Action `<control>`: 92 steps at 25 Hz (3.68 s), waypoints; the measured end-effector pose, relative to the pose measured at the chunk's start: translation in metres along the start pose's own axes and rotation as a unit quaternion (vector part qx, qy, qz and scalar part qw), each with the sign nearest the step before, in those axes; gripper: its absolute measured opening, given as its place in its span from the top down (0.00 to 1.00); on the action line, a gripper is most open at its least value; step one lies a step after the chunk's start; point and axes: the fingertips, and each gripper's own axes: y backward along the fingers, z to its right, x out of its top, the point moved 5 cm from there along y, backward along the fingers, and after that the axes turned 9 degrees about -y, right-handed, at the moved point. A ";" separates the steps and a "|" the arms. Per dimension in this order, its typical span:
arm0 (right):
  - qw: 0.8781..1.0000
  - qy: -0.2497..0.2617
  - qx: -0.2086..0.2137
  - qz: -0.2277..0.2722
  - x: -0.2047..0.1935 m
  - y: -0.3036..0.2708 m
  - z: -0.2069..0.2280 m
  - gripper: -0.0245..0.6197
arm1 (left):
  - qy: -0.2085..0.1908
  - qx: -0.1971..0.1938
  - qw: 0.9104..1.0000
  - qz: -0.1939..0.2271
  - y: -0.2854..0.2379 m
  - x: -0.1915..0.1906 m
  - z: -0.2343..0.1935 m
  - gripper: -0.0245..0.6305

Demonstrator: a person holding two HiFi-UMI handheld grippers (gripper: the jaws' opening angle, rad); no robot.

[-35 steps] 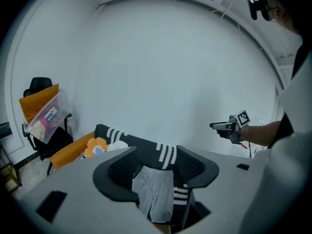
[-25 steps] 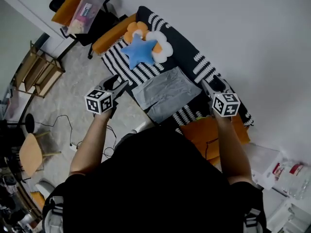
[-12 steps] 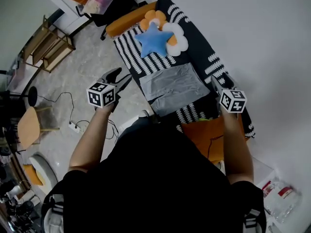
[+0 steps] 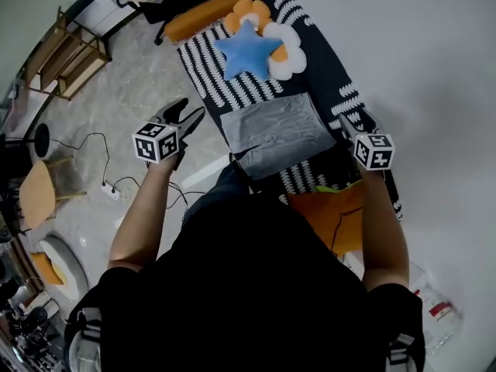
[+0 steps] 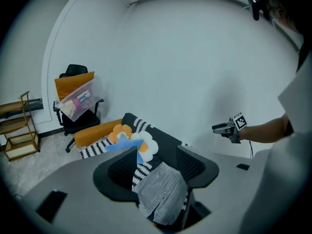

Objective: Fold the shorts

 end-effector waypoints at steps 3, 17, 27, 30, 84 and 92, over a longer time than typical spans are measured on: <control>1.000 -0.001 -0.004 -0.020 0.005 -0.024 0.006 0.54 | 0.012 -0.001 1.000 -0.008 -0.017 -0.008 -0.025 0.55; 0.992 0.051 0.016 -0.115 -0.003 -0.161 0.010 0.54 | -0.003 -0.034 0.996 -0.079 -0.095 -0.066 -0.100 0.55; 0.959 0.159 0.048 -0.231 -0.057 -0.261 0.025 0.54 | -0.019 -0.078 0.986 -0.147 -0.172 -0.130 -0.127 0.55; 0.948 0.180 0.055 -0.256 -0.074 -0.287 0.033 0.55 | -0.025 -0.086 0.982 -0.166 -0.191 -0.151 -0.136 0.55; 0.632 0.524 0.153 -0.550 -0.315 -0.553 0.116 0.74 | -0.195 -0.222 0.895 -0.333 -0.390 -0.477 -0.156 0.81; 0.603 0.532 0.163 -0.572 -0.318 -0.556 0.120 0.85 | -0.187 -0.234 0.896 -0.328 -0.387 -0.481 -0.153 0.92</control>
